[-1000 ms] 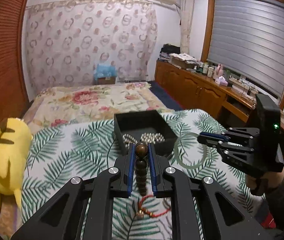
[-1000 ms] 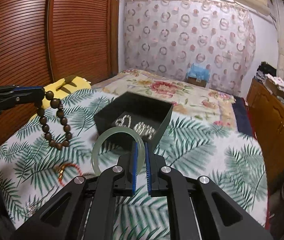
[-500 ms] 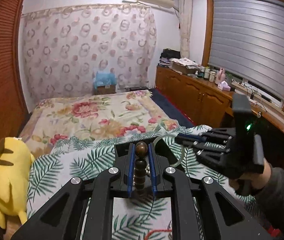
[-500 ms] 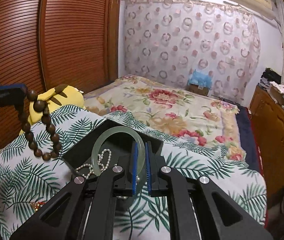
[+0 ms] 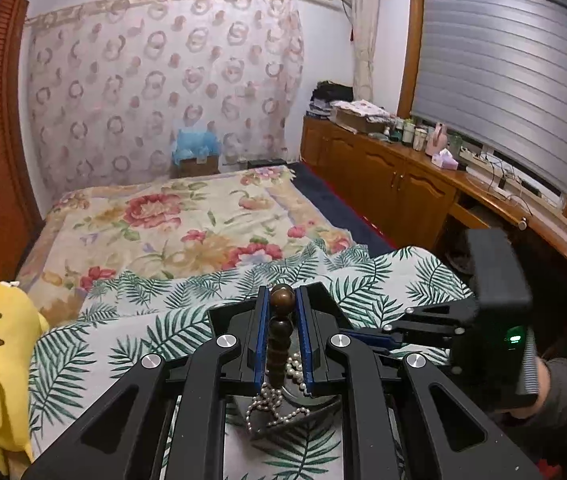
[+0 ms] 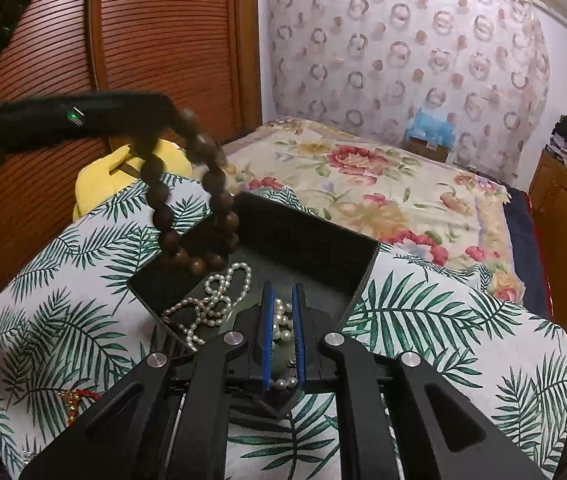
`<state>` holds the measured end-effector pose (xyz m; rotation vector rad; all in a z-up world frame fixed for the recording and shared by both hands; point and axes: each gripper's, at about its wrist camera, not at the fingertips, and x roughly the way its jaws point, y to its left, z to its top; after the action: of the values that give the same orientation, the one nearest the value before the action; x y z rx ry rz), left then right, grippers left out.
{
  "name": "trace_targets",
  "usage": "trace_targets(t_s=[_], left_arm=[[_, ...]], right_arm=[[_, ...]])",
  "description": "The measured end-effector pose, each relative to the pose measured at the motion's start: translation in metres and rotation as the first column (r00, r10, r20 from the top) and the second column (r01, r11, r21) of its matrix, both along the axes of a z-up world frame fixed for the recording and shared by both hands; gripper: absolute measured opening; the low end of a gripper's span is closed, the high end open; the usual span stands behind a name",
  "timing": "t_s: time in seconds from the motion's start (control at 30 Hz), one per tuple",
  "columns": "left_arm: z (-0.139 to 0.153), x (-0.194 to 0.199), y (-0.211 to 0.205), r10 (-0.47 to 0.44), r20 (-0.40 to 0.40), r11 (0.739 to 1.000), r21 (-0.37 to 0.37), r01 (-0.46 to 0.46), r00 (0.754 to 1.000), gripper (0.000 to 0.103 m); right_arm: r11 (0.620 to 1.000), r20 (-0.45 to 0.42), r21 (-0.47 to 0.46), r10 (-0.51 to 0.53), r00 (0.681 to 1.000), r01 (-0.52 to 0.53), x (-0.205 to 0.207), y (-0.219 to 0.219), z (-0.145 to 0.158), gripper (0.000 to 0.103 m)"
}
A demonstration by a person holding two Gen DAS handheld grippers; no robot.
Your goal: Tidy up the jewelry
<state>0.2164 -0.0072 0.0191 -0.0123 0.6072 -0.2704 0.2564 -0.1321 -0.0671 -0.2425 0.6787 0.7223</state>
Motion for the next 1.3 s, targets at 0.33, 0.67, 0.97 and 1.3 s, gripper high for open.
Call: trace_targets(t_s=[0.33,0.67,0.97,1.3], left_arm=[[-0.011,0.019,-0.003,-0.019,-0.029,1.0,0.008,0.02,0.999,0.012],[-0.014,-0.002,-0.001,-0.001,-0.027,1.0,0.015,0.002,1.0,0.026],[-0.037,-0.047,0.01,0.022,-0.069,1.0,0.019,-0.021,0.997,0.03],[-0.059,-0.093,0.025,0.063,-0.103,0.998,0.015,-0.062,0.993,0.03]], right_arm=[[0.999,0.019,0.0,-0.033,0.999,0.033,-0.006,-0.011,0.011,0.011],[0.998,0.021,0.018,-0.055,0.998,0.055,-0.029,-0.03,0.015,0.011],[0.998,-0.034,0.024,-0.056,0.998,0.057,-0.072,-0.038,-0.003,0.011],[0.998,-0.077,0.002,-0.059,0.995,0.059,-0.108,-0.031,-0.023,0.011]])
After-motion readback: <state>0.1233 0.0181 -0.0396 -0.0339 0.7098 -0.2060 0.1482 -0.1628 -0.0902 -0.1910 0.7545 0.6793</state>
